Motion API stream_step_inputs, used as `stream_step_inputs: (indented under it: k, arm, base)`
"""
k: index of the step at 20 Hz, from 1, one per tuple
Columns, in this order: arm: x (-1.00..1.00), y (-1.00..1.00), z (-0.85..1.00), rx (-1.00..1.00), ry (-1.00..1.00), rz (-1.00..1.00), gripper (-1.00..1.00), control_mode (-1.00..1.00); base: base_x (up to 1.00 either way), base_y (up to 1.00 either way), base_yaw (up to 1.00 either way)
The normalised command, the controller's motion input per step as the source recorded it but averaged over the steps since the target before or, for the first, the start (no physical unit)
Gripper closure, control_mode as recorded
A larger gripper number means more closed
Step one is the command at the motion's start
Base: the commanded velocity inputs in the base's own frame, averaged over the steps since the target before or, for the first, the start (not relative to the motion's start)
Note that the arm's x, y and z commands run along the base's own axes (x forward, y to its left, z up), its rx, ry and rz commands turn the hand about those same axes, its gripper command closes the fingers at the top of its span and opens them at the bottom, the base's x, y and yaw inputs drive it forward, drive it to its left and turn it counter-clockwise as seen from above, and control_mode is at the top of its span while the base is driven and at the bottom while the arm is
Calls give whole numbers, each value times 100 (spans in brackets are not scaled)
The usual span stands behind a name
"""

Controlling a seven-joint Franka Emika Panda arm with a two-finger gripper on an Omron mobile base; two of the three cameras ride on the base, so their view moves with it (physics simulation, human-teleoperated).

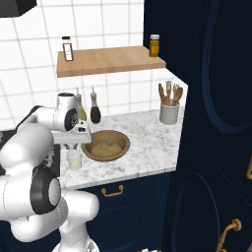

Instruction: Grab a lemon wedge from the fridge and one ice cube from the ice bowl, and put them in the glass of lemonade.

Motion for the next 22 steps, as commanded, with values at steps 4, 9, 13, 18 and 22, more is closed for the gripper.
stream_step_inputs:
  k: [4, 9, 13, 18, 22]
  arm:
    - [40, 0, -2, 0, 7, 4, 100, -100]
    - [14, 16, -4, -2, 7, 0, 100, -100]
    - [4, 15, -12, -1, 2, 0, 100, -100]
    - [0, 6, -8, 0, 0, 0, 100, -100]
    - [0, -2, -2, 0, 0, 0, 100, -100]
  base:
    - [0, 0, 0]
    - [0, 0, 0]
    - [0, 0, 0]
    - [0, 0, 0]
    - [0, 0, 0]
